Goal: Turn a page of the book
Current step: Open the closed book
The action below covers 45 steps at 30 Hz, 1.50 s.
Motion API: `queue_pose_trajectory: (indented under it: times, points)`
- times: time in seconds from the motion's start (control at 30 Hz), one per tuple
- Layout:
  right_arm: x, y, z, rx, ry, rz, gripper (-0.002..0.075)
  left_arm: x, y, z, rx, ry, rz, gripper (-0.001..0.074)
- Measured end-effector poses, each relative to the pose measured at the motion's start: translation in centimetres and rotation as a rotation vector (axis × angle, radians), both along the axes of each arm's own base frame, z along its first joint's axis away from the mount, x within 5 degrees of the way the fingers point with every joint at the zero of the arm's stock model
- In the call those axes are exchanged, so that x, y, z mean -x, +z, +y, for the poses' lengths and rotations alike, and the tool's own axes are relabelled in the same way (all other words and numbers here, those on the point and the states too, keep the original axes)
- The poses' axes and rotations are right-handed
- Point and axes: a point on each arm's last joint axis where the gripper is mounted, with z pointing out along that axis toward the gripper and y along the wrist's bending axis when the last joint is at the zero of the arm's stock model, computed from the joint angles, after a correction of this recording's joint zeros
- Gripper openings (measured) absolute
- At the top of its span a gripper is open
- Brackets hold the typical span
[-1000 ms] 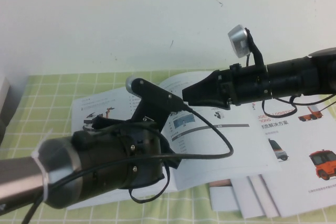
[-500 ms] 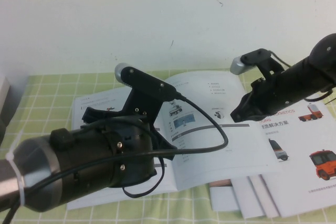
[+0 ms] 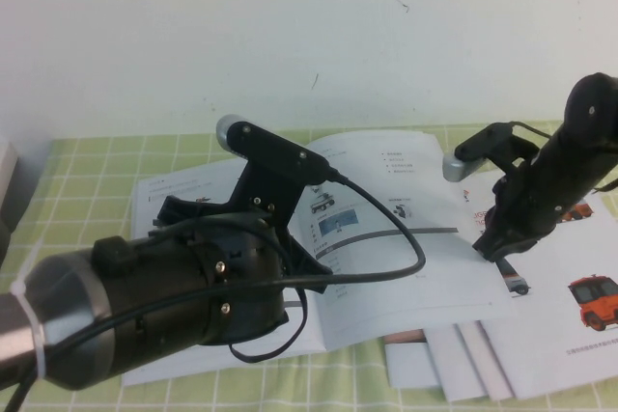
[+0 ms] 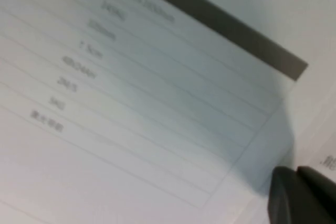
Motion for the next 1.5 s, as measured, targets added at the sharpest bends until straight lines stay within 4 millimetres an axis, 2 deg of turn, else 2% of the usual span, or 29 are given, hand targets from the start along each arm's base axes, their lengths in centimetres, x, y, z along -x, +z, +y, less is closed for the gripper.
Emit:
queue_pose_trajectory:
  times: [0.17,0.27,0.33,0.5,0.6,0.77,0.97,1.1,1.2,1.33,1.5]
  points:
    - [0.8,-1.0,-0.4,0.033,-0.019,0.041,-0.0001,0.0,0.0,0.0,0.009,0.009,0.0,-0.0003]
    - [1.2,-0.5,-0.5,0.033,-0.026,0.015,-0.0001,0.0,0.0,0.0,0.005,0.008,-0.002,-0.0003]
    - [1.5,0.9,-0.3,0.032,-0.02,-0.044,-0.0001,0.0,0.0,0.1,-0.002,0.009,-0.006,-0.0004]
    - [2.5,7.3,1.8,-0.003,0.056,-0.26,-0.0001,0.0,1.0,0.3,0.022,0.018,-0.048,-0.0003]
    - [3.0,8.8,4.1,-0.014,0.142,-0.327,-0.0001,0.2,2.2,0.7,0.056,0.029,-0.091,-0.0004]
    - [2.7,6.3,8.2,-0.009,0.266,-0.321,-0.0001,1.1,4.8,1.8,0.123,0.045,-0.148,-0.0004]
    - [-0.1,2.7,10.7,0.001,0.3,-0.296,-0.0001,2.7,8.2,3.9,0.216,0.081,-0.214,-0.0004]
    - [-1.5,1.7,11.3,0.013,0.309,-0.294,-0.0001,3.8,10.0,5.1,0.254,0.073,-0.253,-0.0004]
    - [-1.9,0.8,11.1,0.074,0.317,-0.257,-0.0001,4.3,10.8,5.8,0.278,0.076,-0.271,-0.0004]
    - [-1.8,-1.0,10.3,0.184,0.299,-0.173,-0.0001,4.6,11.2,6.1,0.278,0.071,-0.28,-0.0004]
    - [-1.7,-1.1,10.0,0.216,0.264,-0.153,-0.0001,4.7,11.2,6.2,0.277,0.078,-0.277,-0.0004]
